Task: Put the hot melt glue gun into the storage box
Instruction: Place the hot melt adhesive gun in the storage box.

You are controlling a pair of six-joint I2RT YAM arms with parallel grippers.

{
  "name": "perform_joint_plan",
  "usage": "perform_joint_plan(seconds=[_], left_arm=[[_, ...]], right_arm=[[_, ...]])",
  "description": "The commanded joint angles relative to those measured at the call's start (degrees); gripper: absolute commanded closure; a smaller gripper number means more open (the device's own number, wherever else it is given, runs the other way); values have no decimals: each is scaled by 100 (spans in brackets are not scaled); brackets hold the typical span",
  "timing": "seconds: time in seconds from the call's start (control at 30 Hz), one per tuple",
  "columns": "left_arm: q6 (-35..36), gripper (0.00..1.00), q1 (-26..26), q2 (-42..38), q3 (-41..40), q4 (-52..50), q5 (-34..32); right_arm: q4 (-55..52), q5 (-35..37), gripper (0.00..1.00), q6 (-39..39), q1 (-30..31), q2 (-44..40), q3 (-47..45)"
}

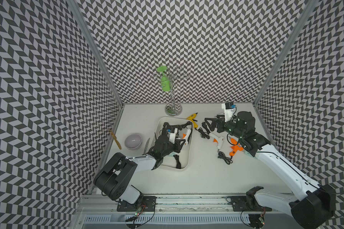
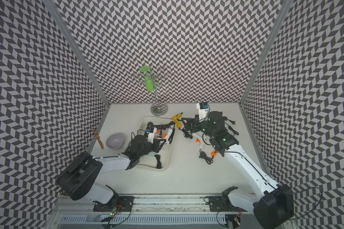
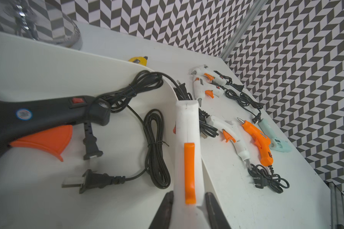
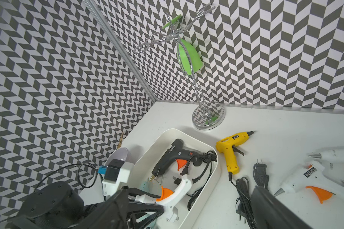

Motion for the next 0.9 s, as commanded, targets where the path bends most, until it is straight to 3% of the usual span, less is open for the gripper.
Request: perform_joint_plan(seconds=[0.0, 0.2, 0.33, 0.43, 0.5, 0.7, 0.87], left_arm=[[-646, 100, 160, 413, 244, 60, 144], [-1304, 100, 237, 900, 325, 80, 347], [-1865, 84, 267, 1481, 527, 249, 885], [-2394, 79, 309, 1788, 615, 265, 1279], [-2558, 66, 313, 1781, 561, 321, 1377], [-2065, 40, 227, 989, 676, -899, 701], [-1734, 33, 169, 487, 966, -2018, 113]], right_arm=[[184, -30, 1, -109, -59, 56, -30], [154, 106, 1, -118, -217, 97, -178], [101, 165, 1, -160, -339, 281, -232], [-115, 484, 1, -229, -427, 517, -232], [-335, 729, 1, -209, -523, 710, -246], [-754, 1015, 1, -195, -834, 1179, -283], [-717, 1134, 1, -101, -914, 1452, -386]])
